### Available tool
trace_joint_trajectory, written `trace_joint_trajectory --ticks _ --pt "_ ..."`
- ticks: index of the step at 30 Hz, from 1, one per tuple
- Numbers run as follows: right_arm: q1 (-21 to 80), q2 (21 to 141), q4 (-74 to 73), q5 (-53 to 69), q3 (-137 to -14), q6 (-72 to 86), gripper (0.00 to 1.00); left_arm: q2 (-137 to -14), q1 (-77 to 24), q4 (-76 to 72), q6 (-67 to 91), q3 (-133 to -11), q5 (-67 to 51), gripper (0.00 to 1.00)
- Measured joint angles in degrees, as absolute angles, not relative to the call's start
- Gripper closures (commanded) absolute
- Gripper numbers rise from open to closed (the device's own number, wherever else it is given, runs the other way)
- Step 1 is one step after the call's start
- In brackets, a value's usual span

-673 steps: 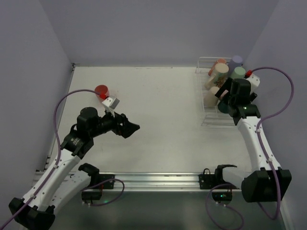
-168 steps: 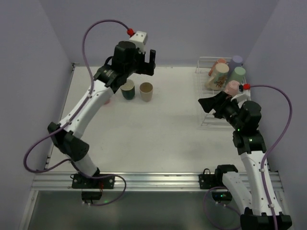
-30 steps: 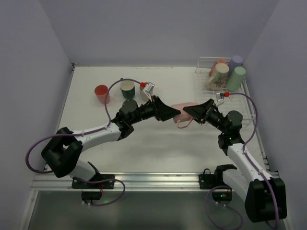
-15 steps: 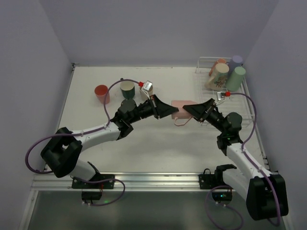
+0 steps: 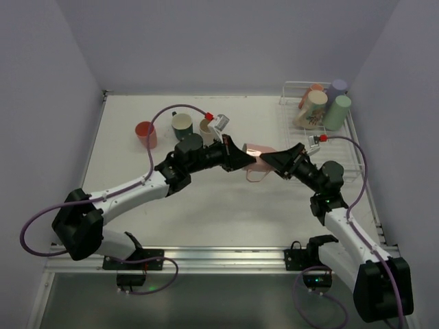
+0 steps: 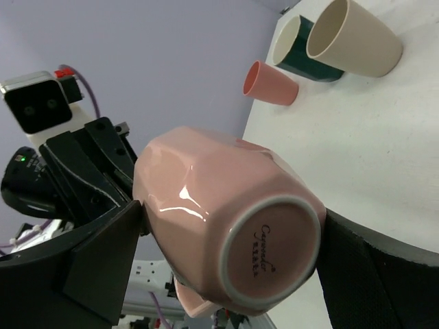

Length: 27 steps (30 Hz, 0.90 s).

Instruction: Unload the cups from the dish rack

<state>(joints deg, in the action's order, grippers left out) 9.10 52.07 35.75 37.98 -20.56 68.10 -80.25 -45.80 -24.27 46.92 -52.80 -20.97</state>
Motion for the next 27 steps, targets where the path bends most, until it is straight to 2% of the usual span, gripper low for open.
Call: trace_joint_trajectory --ticks 10,13,17,23,27 --pt "8.8 41.5 17.5 26.3 -23.7 59.9 0.01 -86.8 -47.2 -3.2 35.2 -70.6 -17.8 1.00" --pt "9.4 38.8 11.8 26.2 -23.7 54.6 0.01 -91.4 -47.1 2.2 30.7 -76.7 -10.0 1.00" --pt "9.8 38.0 11.0 26.8 -23.7 51.7 0.01 -95.1 -44.2 3.6 28.7 -76.6 -6.0 1.00" --pt "9.8 44.0 13.5 29.3 -24.3 51.6 0.01 -95.3 -44.4 2.5 30.9 -73.0 -9.5 1.00" --pt "9.8 41.4 13.2 29.4 -24.4 50.9 0.01 -97.4 -45.2 7.8 29.5 -79.1 -8.7 1.00"
